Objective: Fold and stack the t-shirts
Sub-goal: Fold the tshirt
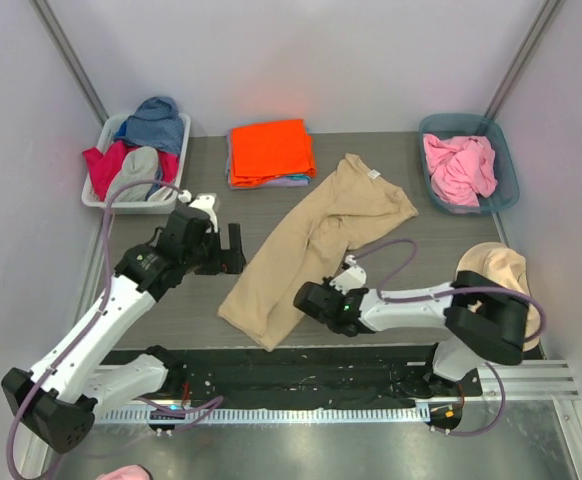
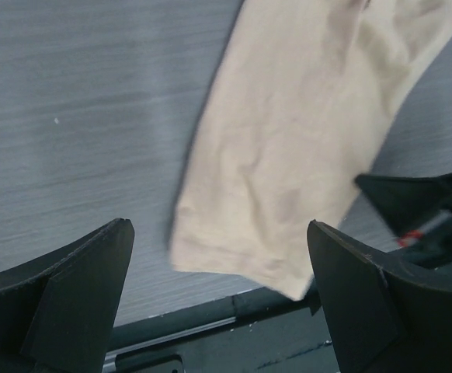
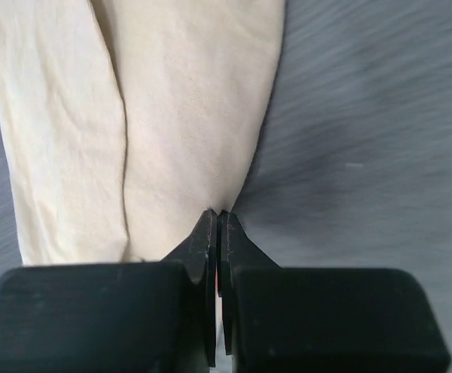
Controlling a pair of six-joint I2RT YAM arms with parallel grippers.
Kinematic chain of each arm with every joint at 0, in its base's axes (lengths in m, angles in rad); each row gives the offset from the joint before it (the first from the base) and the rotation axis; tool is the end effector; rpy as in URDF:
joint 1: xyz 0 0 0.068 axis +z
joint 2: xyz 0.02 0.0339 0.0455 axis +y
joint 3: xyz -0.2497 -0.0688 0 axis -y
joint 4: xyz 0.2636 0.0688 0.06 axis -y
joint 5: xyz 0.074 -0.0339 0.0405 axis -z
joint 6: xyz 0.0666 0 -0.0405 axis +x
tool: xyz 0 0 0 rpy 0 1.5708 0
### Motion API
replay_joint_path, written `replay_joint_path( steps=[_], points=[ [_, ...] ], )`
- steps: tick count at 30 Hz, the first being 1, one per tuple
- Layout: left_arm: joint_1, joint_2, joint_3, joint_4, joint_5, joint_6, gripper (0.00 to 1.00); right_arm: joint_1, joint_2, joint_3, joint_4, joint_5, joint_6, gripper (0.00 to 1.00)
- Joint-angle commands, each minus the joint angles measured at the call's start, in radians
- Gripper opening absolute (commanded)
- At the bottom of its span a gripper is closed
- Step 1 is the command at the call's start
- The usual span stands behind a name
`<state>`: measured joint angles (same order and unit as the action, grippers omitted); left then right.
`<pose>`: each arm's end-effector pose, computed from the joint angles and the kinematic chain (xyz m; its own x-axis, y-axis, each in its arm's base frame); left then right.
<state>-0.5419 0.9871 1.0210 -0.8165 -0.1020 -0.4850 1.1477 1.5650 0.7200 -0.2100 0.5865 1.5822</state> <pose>0.2119 -0.1197 0.2919 -0.7448 -0.0930 -0.6608 0.1176 0.9565 -0.2671 0.1577 0.2605 0.0932 -0.6432 0.5999 -0.4758 0.3645 0.7864 0.4987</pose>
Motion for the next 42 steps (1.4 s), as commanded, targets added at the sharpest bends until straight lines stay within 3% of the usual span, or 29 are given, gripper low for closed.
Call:
replay_joint_path(
  steps=[1, 8, 11, 17, 34, 42],
  points=[
    [-0.029, 0.039, -0.082, 0.083, 0.062, -0.033, 1.0, -0.019, -0.187, -0.074, -0.199, 0.082, -0.017, 0.01],
    [-0.329, 0.202, -0.119, 0.214, -0.039, -0.092, 0.96, -0.115, -0.393, -0.148, -0.304, 0.067, -0.131, 0.01],
    [-0.386, 0.255, -0.099, 0.215, -0.097, -0.093, 0.91, -0.15, -0.442, -0.175, -0.304, 0.041, -0.156, 0.01],
    [-0.435, 0.317, -0.101, 0.289, -0.096, -0.093, 0.72, -0.158, -0.435, -0.18, -0.295, 0.023, -0.168, 0.01],
    [-0.578, 0.519, -0.072, 0.421, -0.087, -0.148, 0.64, -0.158, -0.43, -0.221, -0.252, -0.008, -0.149, 0.01],
    [-0.592, 0.587, -0.087, 0.428, -0.093, -0.161, 0.53, -0.16, -0.447, -0.231, -0.252, -0.008, -0.146, 0.01]
  ],
)
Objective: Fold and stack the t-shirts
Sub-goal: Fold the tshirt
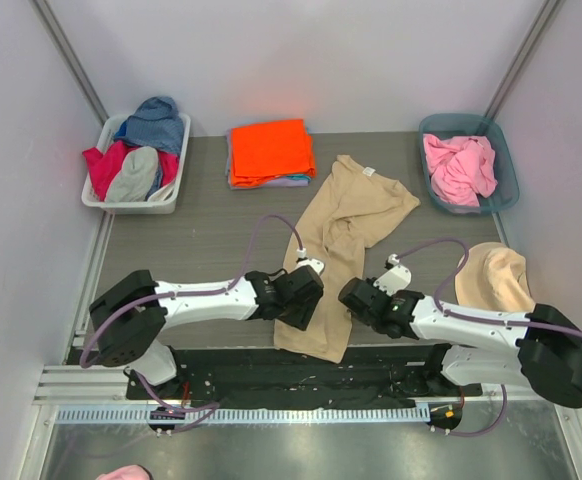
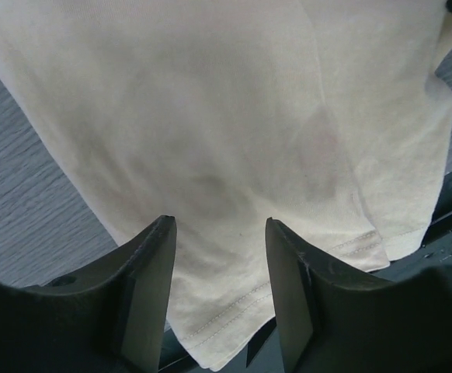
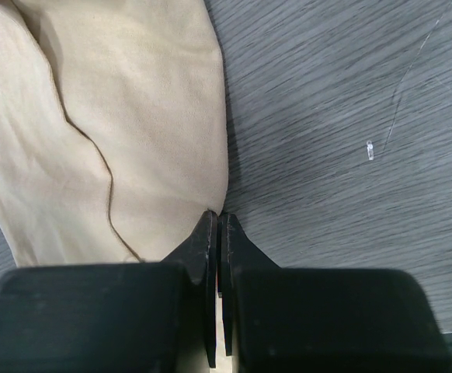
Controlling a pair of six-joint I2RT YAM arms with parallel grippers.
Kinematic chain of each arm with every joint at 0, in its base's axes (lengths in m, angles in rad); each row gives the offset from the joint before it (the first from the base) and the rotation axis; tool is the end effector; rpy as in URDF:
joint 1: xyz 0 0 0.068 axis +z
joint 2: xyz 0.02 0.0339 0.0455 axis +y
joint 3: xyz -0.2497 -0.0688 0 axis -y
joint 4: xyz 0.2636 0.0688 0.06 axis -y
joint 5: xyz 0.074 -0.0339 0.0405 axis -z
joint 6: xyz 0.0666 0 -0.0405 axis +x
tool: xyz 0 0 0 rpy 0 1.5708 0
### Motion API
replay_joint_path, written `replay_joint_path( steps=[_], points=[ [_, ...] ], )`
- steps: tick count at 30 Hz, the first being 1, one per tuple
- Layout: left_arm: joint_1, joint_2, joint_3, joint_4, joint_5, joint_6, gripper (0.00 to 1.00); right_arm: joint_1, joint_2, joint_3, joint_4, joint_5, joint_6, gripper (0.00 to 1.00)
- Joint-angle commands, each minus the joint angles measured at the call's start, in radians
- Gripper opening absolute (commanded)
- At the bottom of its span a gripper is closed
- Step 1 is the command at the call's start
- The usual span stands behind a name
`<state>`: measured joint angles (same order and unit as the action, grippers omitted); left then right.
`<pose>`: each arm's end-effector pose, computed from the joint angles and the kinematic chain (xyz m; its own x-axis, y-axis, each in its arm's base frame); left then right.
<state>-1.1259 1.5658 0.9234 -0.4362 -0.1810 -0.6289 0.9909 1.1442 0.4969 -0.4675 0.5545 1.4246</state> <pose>0.1536 -0.2942 0.1304 -0.8075 0.3491 -0.4755 0.4653 0.8724 -0.1497 0.1502 0.1654 0.1125 -0.6496 0.5433 -0.5318 0.4016 0.8391 0.3668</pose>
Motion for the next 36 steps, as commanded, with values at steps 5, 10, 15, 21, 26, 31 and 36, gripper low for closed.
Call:
replay_joint_path(
  steps=[5, 10, 15, 21, 26, 31, 36],
  points=[
    [-0.006, 0.016, -0.001, 0.044, -0.031, -0.014, 0.48, -0.003, -0.032, -0.009, 0.006, 0.024, 0.011, 0.01],
    [-0.006, 0.028, -0.021, 0.047, -0.035, -0.017, 0.47, -0.005, -0.034, -0.011, 0.006, 0.021, 0.013, 0.01],
    [-0.006, 0.043, -0.044, 0.053, -0.038, -0.02, 0.43, -0.003, -0.046, -0.017, 0.004, 0.022, 0.019, 0.01],
    [-0.006, 0.051, -0.066, 0.076, -0.021, -0.026, 0.01, -0.005, -0.06, -0.029, 0.006, 0.022, 0.025, 0.01],
    [-0.006, 0.027, -0.063, 0.059, -0.029, -0.026, 0.0, -0.005, -0.072, -0.037, 0.0, 0.025, 0.027, 0.01],
    [-0.006, -0.024, -0.029, -0.001, -0.047, -0.02, 0.0, -0.005, -0.083, -0.04, -0.011, 0.028, 0.03, 0.01],
    [-0.006, -0.099, -0.005, -0.079, -0.084, -0.018, 0.01, -0.008, -0.09, -0.041, -0.013, 0.031, 0.031, 0.01]
  ],
)
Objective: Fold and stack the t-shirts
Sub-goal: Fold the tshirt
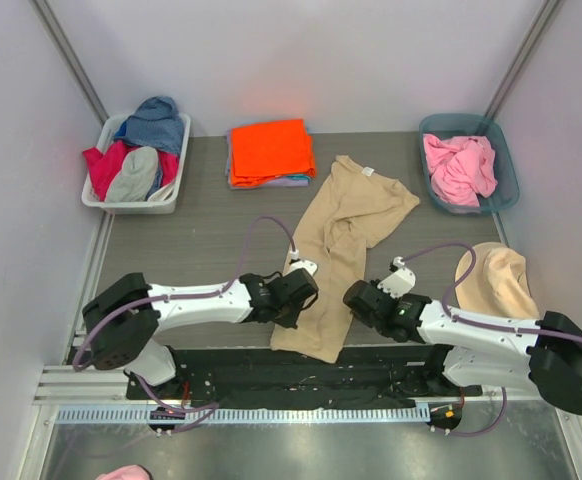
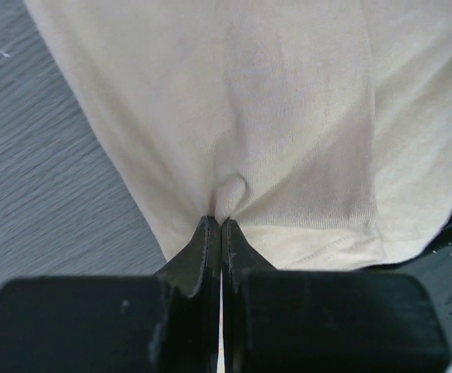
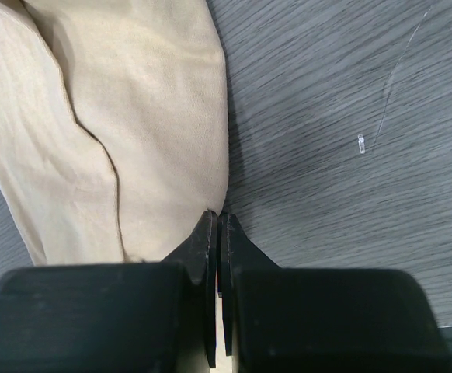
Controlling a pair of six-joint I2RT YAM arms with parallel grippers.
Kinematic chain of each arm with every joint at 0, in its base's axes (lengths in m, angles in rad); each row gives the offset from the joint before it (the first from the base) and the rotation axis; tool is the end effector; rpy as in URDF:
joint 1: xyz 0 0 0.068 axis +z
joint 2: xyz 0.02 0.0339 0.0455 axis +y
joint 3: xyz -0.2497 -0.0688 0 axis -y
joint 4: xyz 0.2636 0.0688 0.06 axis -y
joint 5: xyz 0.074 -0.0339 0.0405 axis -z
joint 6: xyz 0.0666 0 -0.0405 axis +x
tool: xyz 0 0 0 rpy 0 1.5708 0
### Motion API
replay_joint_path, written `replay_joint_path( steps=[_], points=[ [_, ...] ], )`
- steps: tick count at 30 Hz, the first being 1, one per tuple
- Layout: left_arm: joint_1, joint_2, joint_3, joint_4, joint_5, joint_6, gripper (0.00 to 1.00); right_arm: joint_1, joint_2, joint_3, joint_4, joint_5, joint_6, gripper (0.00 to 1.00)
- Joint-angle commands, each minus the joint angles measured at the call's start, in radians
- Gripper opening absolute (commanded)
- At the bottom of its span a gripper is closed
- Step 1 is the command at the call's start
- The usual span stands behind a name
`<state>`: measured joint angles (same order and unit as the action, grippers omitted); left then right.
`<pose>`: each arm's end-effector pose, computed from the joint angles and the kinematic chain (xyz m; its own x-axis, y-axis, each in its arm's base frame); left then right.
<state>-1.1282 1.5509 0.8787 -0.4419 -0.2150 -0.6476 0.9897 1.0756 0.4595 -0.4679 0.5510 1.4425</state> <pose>0.1499 -0.2831 0.1211 -0.8149 0.3431 -0.4672 0.4401 0.8908 -0.1133 0.1457 0.1583 0.1143 -0.6350 0.5724 -0.5188 0.4073 0.8187 0.4047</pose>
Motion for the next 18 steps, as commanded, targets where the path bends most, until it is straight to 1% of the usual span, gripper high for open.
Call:
replay_joint_path(
  steps=[1, 6, 13, 18],
  points=[
    [-0.004, -0.094, 0.042, -0.083, -0.056, 0.0, 0.01, -0.008, -0.022, -0.004, -0.014, 0.033, 0.012, 0.01],
    [-0.004, -0.132, 0.028, -0.112, -0.072, -0.001, 0.02, -0.01, -0.025, -0.004, -0.014, 0.036, 0.009, 0.01],
    [-0.004, -0.117, -0.003, -0.1, -0.058, -0.017, 0.03, -0.011, -0.034, -0.008, -0.017, 0.036, 0.009, 0.01],
    [-0.004, -0.101, -0.007, -0.087, -0.047, -0.023, 0.06, -0.014, -0.037, -0.015, -0.017, 0.036, 0.012, 0.01]
  ],
)
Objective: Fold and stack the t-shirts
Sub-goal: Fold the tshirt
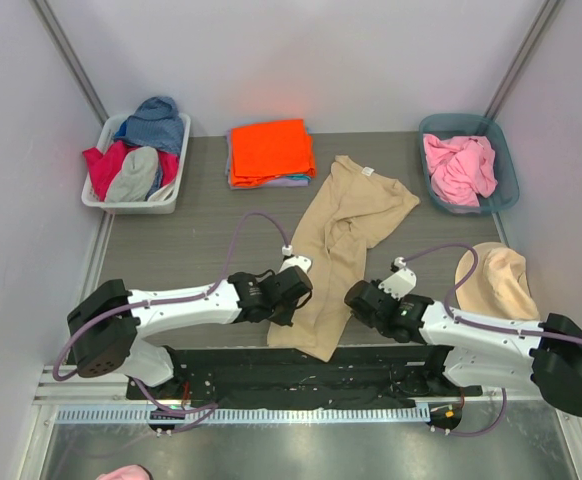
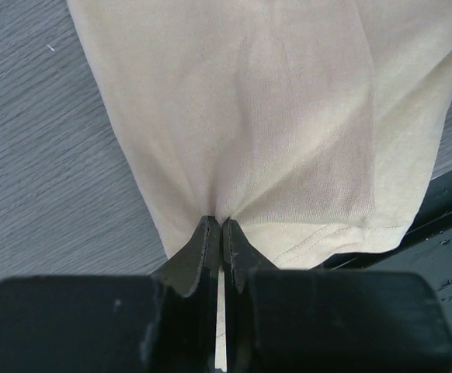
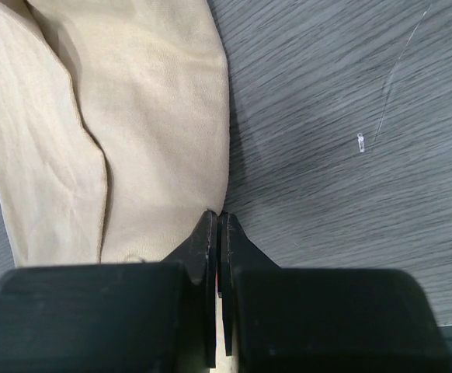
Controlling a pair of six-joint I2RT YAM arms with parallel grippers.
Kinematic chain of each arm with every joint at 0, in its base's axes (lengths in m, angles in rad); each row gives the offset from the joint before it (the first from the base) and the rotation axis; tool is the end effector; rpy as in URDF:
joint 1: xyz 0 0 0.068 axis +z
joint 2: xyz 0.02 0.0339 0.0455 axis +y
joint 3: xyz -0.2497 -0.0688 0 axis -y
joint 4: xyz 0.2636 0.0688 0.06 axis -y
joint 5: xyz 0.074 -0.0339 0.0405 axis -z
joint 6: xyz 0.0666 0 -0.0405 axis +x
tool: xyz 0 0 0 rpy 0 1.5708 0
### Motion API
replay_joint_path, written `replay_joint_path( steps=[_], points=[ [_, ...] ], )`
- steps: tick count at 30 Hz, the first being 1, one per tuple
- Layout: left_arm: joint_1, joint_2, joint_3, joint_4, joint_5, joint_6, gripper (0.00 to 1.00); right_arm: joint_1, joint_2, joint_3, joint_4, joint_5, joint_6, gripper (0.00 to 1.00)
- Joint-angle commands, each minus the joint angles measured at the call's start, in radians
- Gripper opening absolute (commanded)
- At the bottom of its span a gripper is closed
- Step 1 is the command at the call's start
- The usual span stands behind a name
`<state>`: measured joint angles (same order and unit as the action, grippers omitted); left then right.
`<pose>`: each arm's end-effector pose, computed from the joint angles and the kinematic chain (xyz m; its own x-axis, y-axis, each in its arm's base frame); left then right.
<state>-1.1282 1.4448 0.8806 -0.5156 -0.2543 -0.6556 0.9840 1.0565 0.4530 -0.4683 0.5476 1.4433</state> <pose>0.1474 -0.2718 0.1489 -0.8016 0.3136 -0.5090 0.4227 0.8994 -0.1116 0.1456 0.1564 0.1158 -0.6302 0.5817 -0.5143 0.4094 0.8117 0.4165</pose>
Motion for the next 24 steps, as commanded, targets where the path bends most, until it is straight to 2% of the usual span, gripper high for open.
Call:
replay_joint_path(
  steps=[1, 8, 13, 16, 17, 19, 24],
  points=[
    [-0.004, 0.006, -0.009, -0.012, -0.008, -0.016, 0.06, -0.008, -0.018, -0.008, -0.016, 0.037, 0.011, 0.01],
    [-0.004, 0.017, -0.005, -0.008, -0.005, -0.018, 0.18, -0.011, -0.021, -0.01, -0.016, 0.035, 0.011, 0.01],
    [-0.004, 0.019, -0.008, -0.006, -0.005, -0.018, 0.18, -0.011, -0.021, -0.011, -0.016, 0.035, 0.009, 0.01],
    [-0.004, 0.019, -0.008, -0.004, -0.002, -0.018, 0.13, -0.013, -0.026, -0.011, -0.016, 0.034, 0.009, 0.01],
    [-0.004, 0.019, -0.009, -0.003, -0.002, -0.018, 0.06, -0.013, -0.026, -0.011, -0.016, 0.034, 0.011, 0.01],
    [-0.004, 0.016, -0.011, -0.001, -0.002, -0.016, 0.0, -0.015, -0.027, -0.011, -0.016, 0.035, 0.009, 0.01],
    [-0.004, 0.006, -0.023, -0.009, -0.019, -0.013, 0.0, -0.013, -0.029, -0.008, -0.021, 0.035, 0.009, 0.01]
  ],
)
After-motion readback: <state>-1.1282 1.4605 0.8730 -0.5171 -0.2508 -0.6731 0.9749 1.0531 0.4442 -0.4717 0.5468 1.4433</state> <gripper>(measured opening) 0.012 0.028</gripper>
